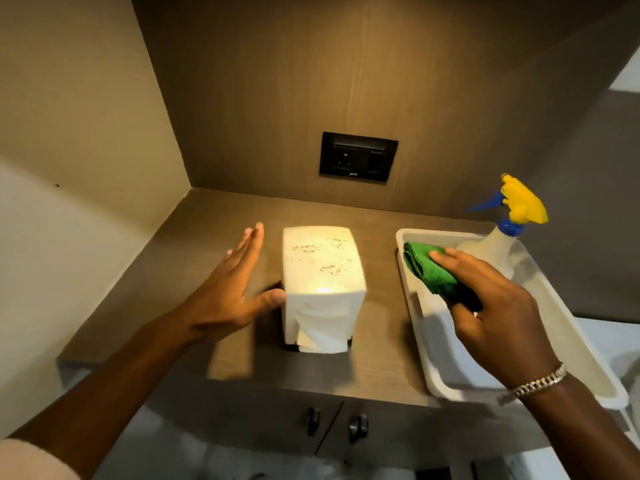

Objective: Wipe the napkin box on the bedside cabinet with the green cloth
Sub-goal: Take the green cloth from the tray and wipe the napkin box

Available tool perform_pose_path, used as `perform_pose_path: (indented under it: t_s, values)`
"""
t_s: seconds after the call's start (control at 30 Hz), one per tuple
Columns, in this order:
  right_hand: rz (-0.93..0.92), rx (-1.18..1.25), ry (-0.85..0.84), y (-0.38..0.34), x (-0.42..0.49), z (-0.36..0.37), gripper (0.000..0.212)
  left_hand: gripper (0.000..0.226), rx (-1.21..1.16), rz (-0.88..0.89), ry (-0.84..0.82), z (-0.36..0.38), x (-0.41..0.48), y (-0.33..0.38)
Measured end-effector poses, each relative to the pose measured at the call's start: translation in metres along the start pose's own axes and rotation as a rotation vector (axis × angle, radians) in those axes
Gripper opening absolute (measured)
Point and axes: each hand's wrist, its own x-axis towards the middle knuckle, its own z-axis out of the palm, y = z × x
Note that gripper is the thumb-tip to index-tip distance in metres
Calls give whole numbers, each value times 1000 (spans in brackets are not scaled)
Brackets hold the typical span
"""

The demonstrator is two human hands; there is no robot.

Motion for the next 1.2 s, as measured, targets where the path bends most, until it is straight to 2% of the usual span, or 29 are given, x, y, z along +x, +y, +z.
perform_pose_path:
  t_s: [0.13, 0.23, 0.33, 0.47, 0.67, 0.9, 1.0, 1.1, 1.2]
  values:
    - [-133, 107, -97, -43, 27, -6, 69, 132, -79, -2, -198, -21, 14, 18]
    - [-178, 107, -174, -71, 45, 1, 64, 136, -79, 42, -264, -21, 22, 22]
    - [-182, 4, -234, -97, 58, 13, 63, 135, -39, 66, -219, -17, 28, 21]
    - [-106, -113, -385, -120, 71, 29, 67, 128, -99, 86, -120, -11, 28, 17]
    - [-203, -157, -482, -120, 48, 13, 61, 128, -212, 21, -152, -5, 27, 13]
    - [-117, -237, -396, -126, 83, 30, 59, 127, -220, -7, -159, -6, 31, 16]
    - [-227, -308, -455, -140, 75, 35, 55, 129, -225, -11, -160, -8, 31, 14]
    - [-313, -255, -505, -126, 49, 16, 55, 126, -271, 7, -155, -9, 30, 13]
    - [-282, -228, -494, -108, 47, 1, 57, 123, -260, 5, -148, -7, 30, 14]
